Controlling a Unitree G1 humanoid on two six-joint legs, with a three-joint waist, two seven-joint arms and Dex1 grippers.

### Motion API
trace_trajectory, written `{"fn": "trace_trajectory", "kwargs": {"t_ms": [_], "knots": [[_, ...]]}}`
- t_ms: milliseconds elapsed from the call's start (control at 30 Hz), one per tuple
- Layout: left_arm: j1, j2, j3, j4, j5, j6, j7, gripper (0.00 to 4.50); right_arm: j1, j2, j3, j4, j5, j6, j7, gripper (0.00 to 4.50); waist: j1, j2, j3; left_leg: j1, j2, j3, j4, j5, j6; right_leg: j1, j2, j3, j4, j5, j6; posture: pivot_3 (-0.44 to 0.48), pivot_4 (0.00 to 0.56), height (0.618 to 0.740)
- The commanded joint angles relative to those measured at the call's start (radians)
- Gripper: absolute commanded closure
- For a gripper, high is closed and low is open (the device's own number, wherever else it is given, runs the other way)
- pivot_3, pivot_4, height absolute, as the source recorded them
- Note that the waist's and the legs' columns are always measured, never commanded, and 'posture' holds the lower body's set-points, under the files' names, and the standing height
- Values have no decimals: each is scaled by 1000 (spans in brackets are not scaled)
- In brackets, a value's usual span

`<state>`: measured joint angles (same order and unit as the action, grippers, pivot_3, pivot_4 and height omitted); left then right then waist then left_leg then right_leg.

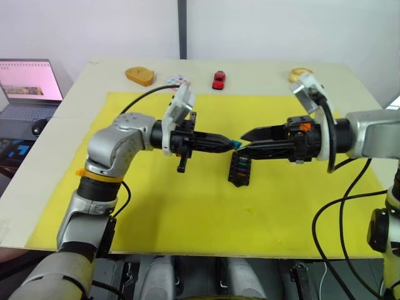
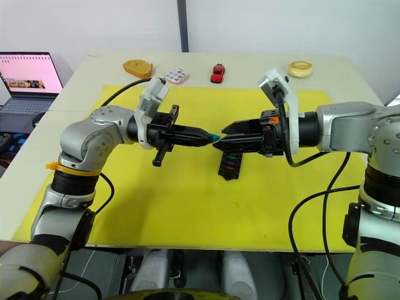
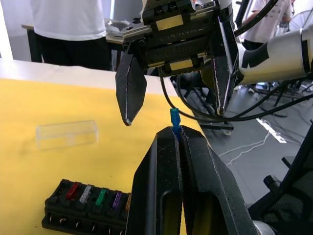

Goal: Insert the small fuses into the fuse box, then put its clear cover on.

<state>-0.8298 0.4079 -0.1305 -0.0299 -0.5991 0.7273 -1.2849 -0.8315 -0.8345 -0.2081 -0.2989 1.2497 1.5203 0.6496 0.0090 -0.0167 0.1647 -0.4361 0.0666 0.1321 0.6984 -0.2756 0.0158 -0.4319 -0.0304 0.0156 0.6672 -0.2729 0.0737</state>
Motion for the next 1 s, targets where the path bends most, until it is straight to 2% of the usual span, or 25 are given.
{"fn": "trace_trajectory", "kwargs": {"t_ms": [33,100,167,1000], "knots": [[-22,-1,7,-4,-6,-24,7,4500,-23,-19,-7,-27,3,-33,6,1624,0,0,0,0,0,0,0,0,0,0,0,0,0,0,0,0,150,740],[-23,2,4,-2,-5,-28,8,4500,-22,-22,-3,-28,3,-40,9,2260,-1,0,0,0,0,0,0,0,0,0,0,0,0,0,0,0,150,740],[-23,3,3,1,-4,-32,11,4500,-21,-28,4,-32,2,-45,14,3149,0,0,0,0,0,0,0,0,0,0,0,0,0,0,0,0,150,740],[-12,10,-12,11,11,-61,13,4500,-18,-47,38,-49,-4,-77,27,3149,-1,0,0,0,0,0,0,0,0,0,0,0,0,0,0,0,150,740]]}}
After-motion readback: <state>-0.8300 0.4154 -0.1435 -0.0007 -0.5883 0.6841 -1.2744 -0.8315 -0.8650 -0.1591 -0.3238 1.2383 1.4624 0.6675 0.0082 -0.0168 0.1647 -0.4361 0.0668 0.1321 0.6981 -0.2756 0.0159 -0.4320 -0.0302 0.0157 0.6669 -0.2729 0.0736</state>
